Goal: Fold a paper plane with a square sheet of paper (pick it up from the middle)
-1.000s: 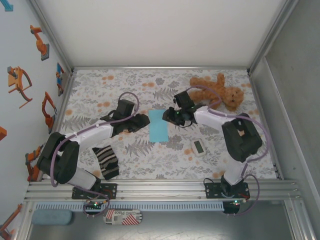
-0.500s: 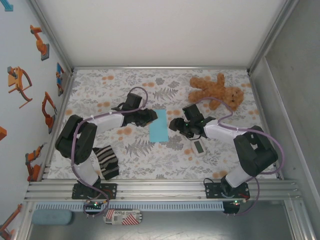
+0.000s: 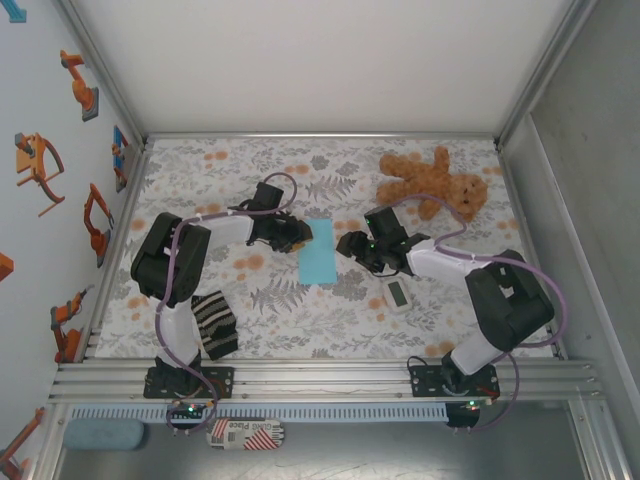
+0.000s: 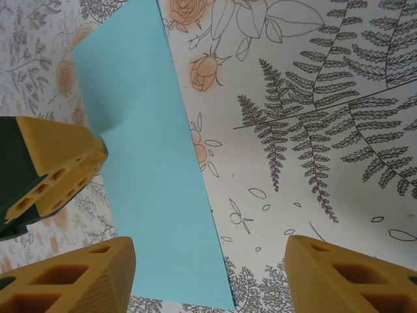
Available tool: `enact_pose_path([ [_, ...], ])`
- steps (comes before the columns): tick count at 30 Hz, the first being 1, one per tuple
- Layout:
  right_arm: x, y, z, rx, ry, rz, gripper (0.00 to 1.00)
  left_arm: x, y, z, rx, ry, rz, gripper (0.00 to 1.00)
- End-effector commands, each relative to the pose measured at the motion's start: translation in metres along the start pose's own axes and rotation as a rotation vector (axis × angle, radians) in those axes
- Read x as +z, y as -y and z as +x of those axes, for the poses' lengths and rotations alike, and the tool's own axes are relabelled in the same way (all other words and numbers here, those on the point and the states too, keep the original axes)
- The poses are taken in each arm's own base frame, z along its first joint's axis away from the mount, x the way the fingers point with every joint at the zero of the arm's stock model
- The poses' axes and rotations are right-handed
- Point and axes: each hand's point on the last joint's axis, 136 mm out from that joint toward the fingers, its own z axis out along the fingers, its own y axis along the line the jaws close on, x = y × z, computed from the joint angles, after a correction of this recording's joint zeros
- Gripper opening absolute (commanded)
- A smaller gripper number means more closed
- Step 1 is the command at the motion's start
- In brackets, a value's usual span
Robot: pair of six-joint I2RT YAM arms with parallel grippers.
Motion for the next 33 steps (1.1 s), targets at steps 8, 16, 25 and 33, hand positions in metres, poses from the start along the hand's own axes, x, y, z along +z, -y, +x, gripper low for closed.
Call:
enact_pose_path([
  [8,0.011,-0.007,0.002,0.011,-0.037,-0.043,0.55,0.009,-0.026,0.013,0.006,-0.057,-0.084,0.3],
  [16,0.017,-0.003,0.033,0.043,-0.138,-0.087,0.53,0.012,-0.046,0.016,-0.043,-0.06,-0.161,0.3],
  [25,0.028,-0.001,0.051,0.056,-0.192,-0.073,0.45,0.014,-0.056,0.02,-0.08,-0.07,-0.199,0.3],
  [33,0.031,0.01,0.062,0.055,-0.202,-0.013,0.4,0.015,-0.058,0.022,-0.08,-0.082,-0.196,0.31],
])
